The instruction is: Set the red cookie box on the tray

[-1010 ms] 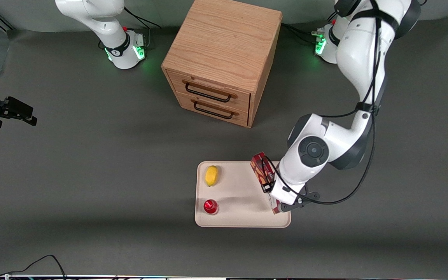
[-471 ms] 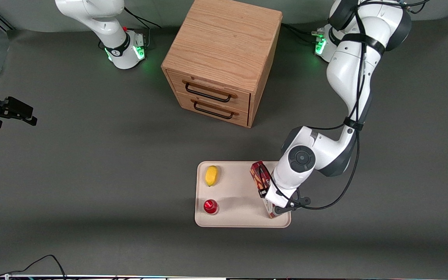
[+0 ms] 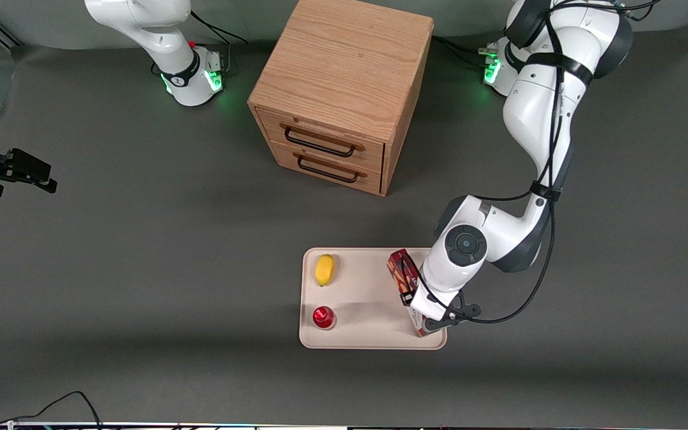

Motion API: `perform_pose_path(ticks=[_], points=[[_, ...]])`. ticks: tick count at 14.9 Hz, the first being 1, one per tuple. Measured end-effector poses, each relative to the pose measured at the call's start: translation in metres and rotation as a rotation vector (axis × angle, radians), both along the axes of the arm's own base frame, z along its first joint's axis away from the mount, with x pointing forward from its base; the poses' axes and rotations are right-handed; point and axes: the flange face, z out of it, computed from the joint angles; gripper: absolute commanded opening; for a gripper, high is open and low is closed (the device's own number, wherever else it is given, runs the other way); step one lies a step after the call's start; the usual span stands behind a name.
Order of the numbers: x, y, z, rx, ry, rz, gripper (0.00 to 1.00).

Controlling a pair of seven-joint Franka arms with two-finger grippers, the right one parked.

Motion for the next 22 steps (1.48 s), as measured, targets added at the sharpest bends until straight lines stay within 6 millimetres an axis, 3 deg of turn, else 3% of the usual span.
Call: perform_pose_path(ticks=[1,2,7,10,14,17,19,22], points=[[0.001,0.001,-0.001,0.001,-0.004,-0.002,0.90],[0.001,0.001,-0.002,0.003,-0.006,-0.003,1.00],[0.003,0.003,0.000,0.005,-0.011,-0.001,1.00],[0.003,0.007,0.021,0.044,0.046,0.005,1.00],[-0.007,0.012,0.103,0.105,0.180,0.020,1.00],[-0.017,0.032,0.175,0.125,0.256,-0.011,1.00],[-0.019,0.064,0.218,0.130,0.264,-0.065,1.00],[-0.023,0.137,0.274,0.130,0.280,-0.134,1.00]])
